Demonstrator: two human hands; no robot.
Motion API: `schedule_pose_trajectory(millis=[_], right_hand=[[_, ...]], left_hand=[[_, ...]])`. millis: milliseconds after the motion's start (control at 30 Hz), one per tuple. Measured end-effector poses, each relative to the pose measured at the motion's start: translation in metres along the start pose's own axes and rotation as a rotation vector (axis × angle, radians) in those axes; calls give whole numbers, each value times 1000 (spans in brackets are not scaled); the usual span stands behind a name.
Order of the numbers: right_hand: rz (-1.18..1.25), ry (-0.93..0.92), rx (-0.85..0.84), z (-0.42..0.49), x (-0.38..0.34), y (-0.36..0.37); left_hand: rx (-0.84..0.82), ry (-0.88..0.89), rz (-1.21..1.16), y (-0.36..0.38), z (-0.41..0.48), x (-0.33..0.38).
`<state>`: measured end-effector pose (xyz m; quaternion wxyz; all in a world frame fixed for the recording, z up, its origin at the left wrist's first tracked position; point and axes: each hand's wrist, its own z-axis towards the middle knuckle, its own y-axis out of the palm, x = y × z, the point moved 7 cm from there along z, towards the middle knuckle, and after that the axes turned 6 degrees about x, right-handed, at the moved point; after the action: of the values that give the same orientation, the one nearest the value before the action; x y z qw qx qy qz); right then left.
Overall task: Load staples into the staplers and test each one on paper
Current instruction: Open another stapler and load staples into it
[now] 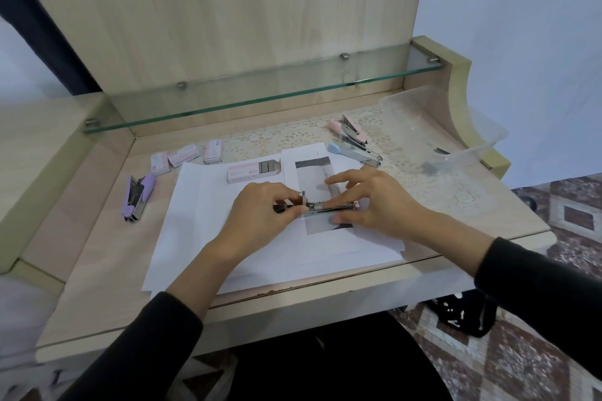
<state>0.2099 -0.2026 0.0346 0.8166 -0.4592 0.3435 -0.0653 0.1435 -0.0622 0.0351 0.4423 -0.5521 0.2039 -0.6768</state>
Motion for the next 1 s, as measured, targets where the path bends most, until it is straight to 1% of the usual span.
schedule_pose_trajectory(millis=[167, 367, 533, 667, 767, 1000], right_hand=[[3, 79, -10, -4, 9, -10], [-2, 86, 10, -13, 14, -22], [75, 93, 149, -13, 12, -30], [34, 95, 233, -9, 11, -35], [38, 73, 260, -10, 11, -36], [54, 91, 274, -15, 15, -36]], left_hand=[[-5, 2, 22, 0, -1, 0], [-13, -6, 16, 0, -1, 1], [-24, -20, 7, -1, -1, 2], [-36, -22, 7, 1, -2, 4], [-36, -28, 11, 2, -3, 4], [-33, -23, 9, 2, -3, 4]])
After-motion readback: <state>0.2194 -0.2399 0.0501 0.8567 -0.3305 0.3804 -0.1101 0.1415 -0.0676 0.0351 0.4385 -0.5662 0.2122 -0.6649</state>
